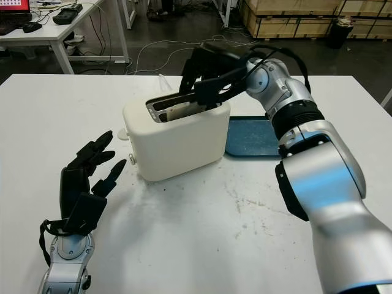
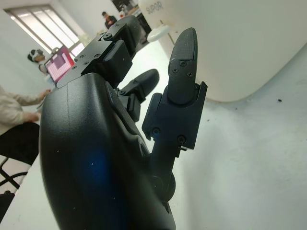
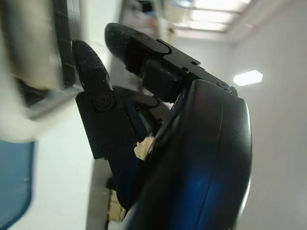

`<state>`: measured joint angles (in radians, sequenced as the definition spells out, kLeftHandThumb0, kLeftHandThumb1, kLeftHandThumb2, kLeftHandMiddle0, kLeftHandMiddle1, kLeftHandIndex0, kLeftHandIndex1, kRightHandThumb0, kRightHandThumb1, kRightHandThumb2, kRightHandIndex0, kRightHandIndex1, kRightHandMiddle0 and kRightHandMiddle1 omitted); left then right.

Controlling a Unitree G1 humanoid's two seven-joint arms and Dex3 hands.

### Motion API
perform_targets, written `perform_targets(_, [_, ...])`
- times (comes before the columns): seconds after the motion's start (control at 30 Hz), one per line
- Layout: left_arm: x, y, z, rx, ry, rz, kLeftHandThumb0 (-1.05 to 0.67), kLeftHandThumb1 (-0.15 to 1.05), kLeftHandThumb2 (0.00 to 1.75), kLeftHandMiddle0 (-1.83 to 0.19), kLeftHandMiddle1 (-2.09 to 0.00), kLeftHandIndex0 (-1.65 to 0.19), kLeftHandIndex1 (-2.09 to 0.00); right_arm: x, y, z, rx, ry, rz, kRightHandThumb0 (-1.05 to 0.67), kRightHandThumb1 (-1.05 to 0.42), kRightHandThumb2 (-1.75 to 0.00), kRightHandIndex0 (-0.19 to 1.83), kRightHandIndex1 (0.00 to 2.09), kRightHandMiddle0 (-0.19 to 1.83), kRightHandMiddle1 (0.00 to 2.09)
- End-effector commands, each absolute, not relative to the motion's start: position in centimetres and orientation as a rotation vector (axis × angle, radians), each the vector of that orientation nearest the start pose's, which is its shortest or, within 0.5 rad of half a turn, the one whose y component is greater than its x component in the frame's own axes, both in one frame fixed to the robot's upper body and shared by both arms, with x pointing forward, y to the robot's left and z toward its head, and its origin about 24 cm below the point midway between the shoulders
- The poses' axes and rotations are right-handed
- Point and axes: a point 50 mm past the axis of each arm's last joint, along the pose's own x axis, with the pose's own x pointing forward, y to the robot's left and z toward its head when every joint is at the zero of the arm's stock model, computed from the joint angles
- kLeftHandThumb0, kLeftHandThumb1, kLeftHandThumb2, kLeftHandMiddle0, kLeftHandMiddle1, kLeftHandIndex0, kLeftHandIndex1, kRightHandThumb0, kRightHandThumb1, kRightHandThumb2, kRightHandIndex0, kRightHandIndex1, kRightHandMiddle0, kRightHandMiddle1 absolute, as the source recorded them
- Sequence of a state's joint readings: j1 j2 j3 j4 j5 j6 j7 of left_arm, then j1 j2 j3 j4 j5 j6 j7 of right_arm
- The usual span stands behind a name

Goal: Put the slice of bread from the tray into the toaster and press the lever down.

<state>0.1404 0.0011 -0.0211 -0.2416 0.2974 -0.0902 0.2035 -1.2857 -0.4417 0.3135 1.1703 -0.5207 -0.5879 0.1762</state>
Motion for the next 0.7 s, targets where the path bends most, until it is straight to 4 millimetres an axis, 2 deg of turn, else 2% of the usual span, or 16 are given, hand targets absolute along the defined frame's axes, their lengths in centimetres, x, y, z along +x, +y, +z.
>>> perform_targets(0.0, [22.3, 16.0, 7.7, 0.281, -0.228, 0.219, -0.37, 0.92, 0.21, -0.28, -0.91, -0.58, 0.0, 40.7, -14.5, 26.9, -1.15, -0.623, 0.321, -0.55, -0.78, 0.0, 0.62, 0.96, 0.99, 0.0])
perform_targets(0.13, [22.3, 16.1, 7.7, 0.284, -0.226, 0.218, -0.39, 0.92, 0.2, -0.29, -0.92, -0.58, 0.0, 39.7, -16.3, 26.8, -1.08, -0.73, 0.24, -0.58, -0.81, -0.01, 0.6, 0.81, 0.94, 0.0])
perform_targets(0.2, [22.3, 16.1, 7.7, 0.293, -0.226, 0.215, -0.39, 0.92, 0.21, -0.29, -0.93, -0.58, 0.0, 38.9, -16.9, 25.7, -1.025, -0.765, 0.243, -0.6, -0.83, -0.01, 0.61, 0.75, 0.93, 0.0])
perform_targets(0.37, [22.4, 16.3, 7.9, 0.302, -0.238, 0.218, -0.39, 0.92, 0.21, -0.3, -0.93, -0.58, 0.0, 35.8, -18.0, 20.3, -0.823, -0.735, 0.309, -0.63, -0.87, -0.01, 0.73, 0.73, 0.94, 0.01])
perform_targets(0.5, [22.4, 16.5, 8.0, 0.317, -0.253, 0.217, -0.39, 0.92, 0.21, -0.3, -0.92, -0.58, 0.0, 32.4, -18.1, 14.7, -0.634, -0.624, 0.379, -0.6, -0.89, -0.01, 0.76, 0.7, 0.93, 0.0])
perform_targets(0.67, [22.7, 16.9, 8.9, 0.375, -0.289, 0.261, -0.38, 0.92, 0.18, -0.4, -0.85, -0.63, -0.03, 28.9, -17.7, 9.9, -0.42, -0.455, 0.359, -0.63, -0.91, 0.0, 0.91, 0.55, 0.98, 0.01])
